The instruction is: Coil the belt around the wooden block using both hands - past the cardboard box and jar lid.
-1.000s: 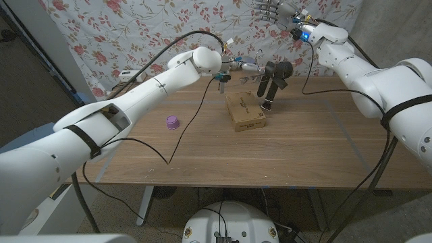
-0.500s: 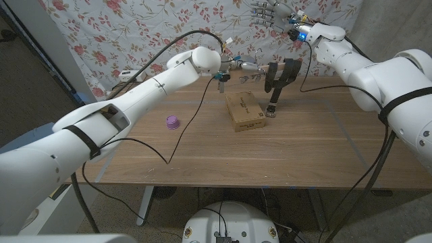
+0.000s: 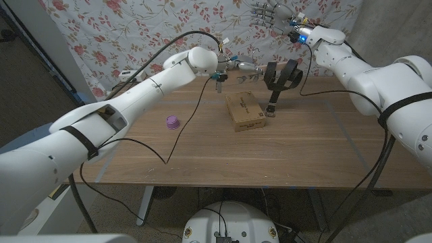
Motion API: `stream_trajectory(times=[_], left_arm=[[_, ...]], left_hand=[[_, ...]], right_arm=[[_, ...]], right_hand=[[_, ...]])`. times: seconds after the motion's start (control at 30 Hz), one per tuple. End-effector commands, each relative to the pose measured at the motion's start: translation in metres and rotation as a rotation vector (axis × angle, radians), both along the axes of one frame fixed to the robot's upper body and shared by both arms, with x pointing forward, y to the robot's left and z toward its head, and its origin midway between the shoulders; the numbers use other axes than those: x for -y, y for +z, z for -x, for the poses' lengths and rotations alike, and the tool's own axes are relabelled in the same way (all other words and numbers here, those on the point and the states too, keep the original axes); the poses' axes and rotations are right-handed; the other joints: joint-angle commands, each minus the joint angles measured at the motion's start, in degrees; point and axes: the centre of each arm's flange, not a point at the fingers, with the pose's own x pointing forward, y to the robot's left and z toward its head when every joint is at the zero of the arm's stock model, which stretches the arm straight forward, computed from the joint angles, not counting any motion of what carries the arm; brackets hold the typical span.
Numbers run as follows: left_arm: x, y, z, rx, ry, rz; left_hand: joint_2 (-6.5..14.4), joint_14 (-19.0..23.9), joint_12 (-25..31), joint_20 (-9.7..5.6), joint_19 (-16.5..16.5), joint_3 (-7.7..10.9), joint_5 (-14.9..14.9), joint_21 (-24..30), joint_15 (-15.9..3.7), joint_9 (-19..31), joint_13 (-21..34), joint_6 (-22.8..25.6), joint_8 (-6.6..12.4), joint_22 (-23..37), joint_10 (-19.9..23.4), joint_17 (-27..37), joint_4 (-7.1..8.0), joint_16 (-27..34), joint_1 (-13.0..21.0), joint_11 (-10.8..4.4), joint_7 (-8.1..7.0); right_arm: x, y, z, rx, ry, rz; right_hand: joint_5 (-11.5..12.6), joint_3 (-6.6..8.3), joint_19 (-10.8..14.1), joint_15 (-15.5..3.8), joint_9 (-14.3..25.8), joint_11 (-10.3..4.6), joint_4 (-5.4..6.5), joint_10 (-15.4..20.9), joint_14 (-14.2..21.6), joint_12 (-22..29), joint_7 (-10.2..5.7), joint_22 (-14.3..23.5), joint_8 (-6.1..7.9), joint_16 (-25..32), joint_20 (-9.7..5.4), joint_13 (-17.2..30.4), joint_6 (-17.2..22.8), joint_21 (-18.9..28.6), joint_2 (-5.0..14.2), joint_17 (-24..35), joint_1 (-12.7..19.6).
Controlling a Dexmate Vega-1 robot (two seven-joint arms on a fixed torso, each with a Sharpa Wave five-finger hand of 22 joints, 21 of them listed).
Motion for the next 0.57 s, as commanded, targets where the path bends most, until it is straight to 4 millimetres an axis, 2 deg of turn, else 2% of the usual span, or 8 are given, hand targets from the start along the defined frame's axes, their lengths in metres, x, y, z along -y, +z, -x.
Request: stream_trajectory(times=[0.03, 0.37, 0.57], left_arm=[[-0.023, 0.001, -0.013, -0.019, -0.009, -0.003], [-0.049, -0.006, -0.032, -0.045, -0.040, 0.006], [-0.062, -0.016, -0.055, -0.098, -0.028, 0.023]], left_hand=[[0.11, -0.08, 0.23, -2.20, 0.19, 0.31, 0.23, -0.24, -0.35, 0.17, 0.13, -0.02, 0.35, -0.13, 0.22, 0.08, 0.03, -0.04, -0.69, -0.40, 0.17], [0.12, 0.09, 0.21, -2.28, 0.17, 0.29, 0.20, -0.12, -0.28, 0.30, 0.14, 0.05, 0.52, 0.06, 0.19, -0.01, 0.03, -0.04, -0.70, -0.55, 0.07], [0.13, 0.14, 0.22, -2.33, 0.20, 0.28, 0.17, -0.16, -0.34, 0.10, 0.14, 0.11, 0.47, 0.01, 0.23, 0.00, 0.05, 0.00, -0.73, -0.41, 0.16]], right_arm=[[0.003, -0.011, 0.009, 0.001, -0.026, -0.007], [0.011, -0.029, 0.039, 0.017, -0.119, -0.068], [0.007, -0.044, 0.034, 0.010, -0.112, -0.103]], right_hand=[[0.35, -0.40, -0.19, 0.06, -0.06, 0.23, 0.06, 0.21, -0.04, -0.12, 0.37, -0.06, 0.38, 0.34, 0.24, -0.11, 0.14, -0.25, 0.04, -0.18, -0.44], [0.49, -0.76, 0.45, 0.33, -0.69, 0.40, -0.14, 2.07, 0.99, 0.12, 1.02, -0.06, 1.14, 1.01, 0.28, -0.52, 2.11, -0.73, 0.18, -1.50, -1.04], [0.54, -0.87, 0.94, 0.27, -0.92, 0.24, -0.23, 2.40, 1.34, 0.07, 1.05, -0.06, 1.18, 1.16, 0.17, -0.65, 2.35, -0.81, 0.23, -1.99, -1.21]])
